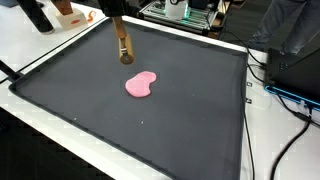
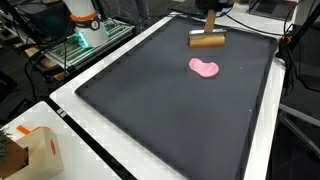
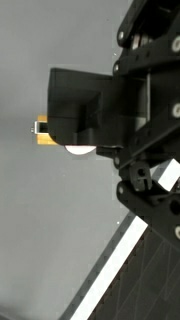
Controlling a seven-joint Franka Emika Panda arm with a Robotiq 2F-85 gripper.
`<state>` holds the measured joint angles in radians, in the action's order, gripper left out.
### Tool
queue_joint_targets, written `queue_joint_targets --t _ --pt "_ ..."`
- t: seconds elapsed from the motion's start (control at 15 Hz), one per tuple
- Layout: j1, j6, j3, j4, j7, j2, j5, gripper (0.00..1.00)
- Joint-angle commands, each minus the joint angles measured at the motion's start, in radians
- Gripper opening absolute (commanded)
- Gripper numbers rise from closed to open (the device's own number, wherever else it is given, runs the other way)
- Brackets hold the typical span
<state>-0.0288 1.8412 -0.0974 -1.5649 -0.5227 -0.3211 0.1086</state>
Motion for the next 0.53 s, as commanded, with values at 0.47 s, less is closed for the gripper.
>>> queue_joint_targets --t 0.47 --pt "0.184 -0.299 0.006 0.415 -0.113 -0.291 -0.282 0.24"
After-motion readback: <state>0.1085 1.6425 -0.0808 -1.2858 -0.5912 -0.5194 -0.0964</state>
